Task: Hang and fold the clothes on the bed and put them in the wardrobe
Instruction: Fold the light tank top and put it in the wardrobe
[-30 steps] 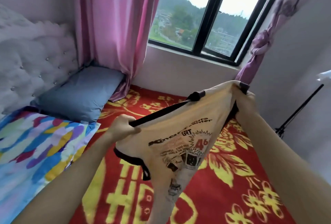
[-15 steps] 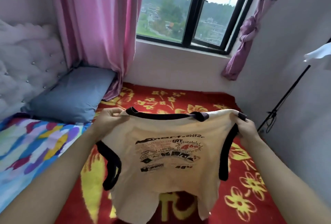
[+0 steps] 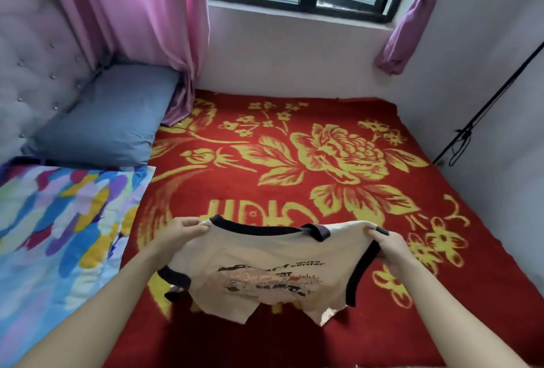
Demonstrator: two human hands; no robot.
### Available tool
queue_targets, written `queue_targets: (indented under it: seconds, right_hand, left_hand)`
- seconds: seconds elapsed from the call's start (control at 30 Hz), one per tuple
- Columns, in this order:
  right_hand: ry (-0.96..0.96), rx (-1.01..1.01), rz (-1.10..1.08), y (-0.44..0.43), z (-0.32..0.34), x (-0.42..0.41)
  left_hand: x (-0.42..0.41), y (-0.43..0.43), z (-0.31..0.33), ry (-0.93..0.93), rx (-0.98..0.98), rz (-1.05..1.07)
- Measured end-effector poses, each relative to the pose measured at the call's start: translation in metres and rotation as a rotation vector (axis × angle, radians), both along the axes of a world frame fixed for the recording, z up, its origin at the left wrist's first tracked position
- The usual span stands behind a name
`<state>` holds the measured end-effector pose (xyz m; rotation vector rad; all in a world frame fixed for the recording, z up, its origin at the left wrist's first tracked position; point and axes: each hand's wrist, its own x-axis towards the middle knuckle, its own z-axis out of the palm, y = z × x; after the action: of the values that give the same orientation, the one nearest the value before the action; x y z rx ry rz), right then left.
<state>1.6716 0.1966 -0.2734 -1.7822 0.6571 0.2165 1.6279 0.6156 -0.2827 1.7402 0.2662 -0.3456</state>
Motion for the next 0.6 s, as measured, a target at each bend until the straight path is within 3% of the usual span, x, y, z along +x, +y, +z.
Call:
queue_targets:
  seconds: [0.17, 0.33, 0.43, 0.5, 0.6]
  right_hand:
    - [0.121, -0.02, 0.109, -0.003, -0.027, 0.011]
    - [0.336, -0.165, 0.411, -0.006, -0.036, 0.048]
    - [0.229, -0.235, 0.39, 0.007, -0.036, 0.11]
    - [0.062, -0.19, 0.208, 0.021, -0.024, 0.159]
    - [-0.154, -0.139, 0.034, 0.04, 0.0, 0.231]
  left_hand:
    - [0.011, -0.009, -0.037, 0.126, 0.126, 0.06]
    - [0.051, -0.016, -0.058, 0.094, 0.629, -0.007]
    - [0.11, -0.02, -0.044, 0.035, 0.827, 0.109]
    - [0.158, -0.02, -0.022, -0.05, 0.788, 0.274]
    - [0.233, -0.021, 0.009, -0.146, 0.501, 0.538]
